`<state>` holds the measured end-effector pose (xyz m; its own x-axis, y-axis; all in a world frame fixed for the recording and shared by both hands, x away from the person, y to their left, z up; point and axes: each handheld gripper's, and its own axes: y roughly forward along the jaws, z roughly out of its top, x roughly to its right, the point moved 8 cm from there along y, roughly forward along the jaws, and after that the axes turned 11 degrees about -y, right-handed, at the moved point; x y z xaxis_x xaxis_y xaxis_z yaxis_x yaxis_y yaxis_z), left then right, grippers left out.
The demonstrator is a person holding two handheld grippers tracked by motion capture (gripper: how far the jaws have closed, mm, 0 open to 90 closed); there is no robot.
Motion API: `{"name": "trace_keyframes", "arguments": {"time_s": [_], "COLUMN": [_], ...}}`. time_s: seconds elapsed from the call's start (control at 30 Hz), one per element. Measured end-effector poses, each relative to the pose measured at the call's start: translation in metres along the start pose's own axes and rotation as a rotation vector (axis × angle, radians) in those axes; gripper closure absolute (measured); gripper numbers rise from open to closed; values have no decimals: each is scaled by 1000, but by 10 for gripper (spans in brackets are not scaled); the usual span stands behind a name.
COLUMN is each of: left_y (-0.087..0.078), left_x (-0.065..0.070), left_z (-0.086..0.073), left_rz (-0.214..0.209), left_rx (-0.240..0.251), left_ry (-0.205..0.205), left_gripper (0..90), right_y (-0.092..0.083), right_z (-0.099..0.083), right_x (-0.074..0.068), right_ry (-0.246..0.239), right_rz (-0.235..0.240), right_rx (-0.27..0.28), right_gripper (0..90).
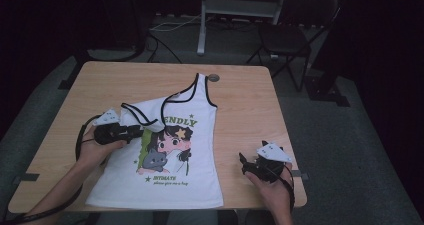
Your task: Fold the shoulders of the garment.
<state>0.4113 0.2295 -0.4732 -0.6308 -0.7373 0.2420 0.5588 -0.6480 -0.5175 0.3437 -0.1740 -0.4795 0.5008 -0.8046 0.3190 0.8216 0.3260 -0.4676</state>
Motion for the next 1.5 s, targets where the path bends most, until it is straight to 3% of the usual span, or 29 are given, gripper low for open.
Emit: {"name": "trace_keyframes", "arguments": {"time_s": [0.13,0.2,0.37,0.5,0.6,0.63,0.77,0.93,0.97,1.0,1.3,1.5], "left_y": [-3,0,15,38,45,50,55,52,52,49,40,38], "left_x": [0,-4,-12,-14,-13,-14,-13,-2,-2,1,10,14], "left_z": [13,30,44,51,53,53,48,37,37,33,10,11], "left_rz": [1,14,39,67,69,87,103,103,103,96,67,49], "left_rx": [26,34,-1,-81,-97,-113,-147,-208,-208,-230,-300,-290], "left_ry": [-5,-6,-15,19,18,19,47,131,131,164,215,216], "left_gripper": [671,658,631,598,569,523,502,488,485,485,473,461], "right_y": [0,0,0,0,0,0,0,0,0,-1,0,0], "right_z": [0,0,0,0,0,0,0,0,0,0,0,0], "right_x": [0,0,0,0,0,0,0,0,0,0,0,0], "right_ry": [0,0,4,4,7,7,4,6,6,4,7,7], "right_rz": [0,0,1,2,3,3,3,4,4,2,4,3], "right_rx": [-1,0,5,5,7,8,9,8,8,10,8,6], "right_gripper": [133,133,132,133,133,133,132,132,132,133,133,133]}}
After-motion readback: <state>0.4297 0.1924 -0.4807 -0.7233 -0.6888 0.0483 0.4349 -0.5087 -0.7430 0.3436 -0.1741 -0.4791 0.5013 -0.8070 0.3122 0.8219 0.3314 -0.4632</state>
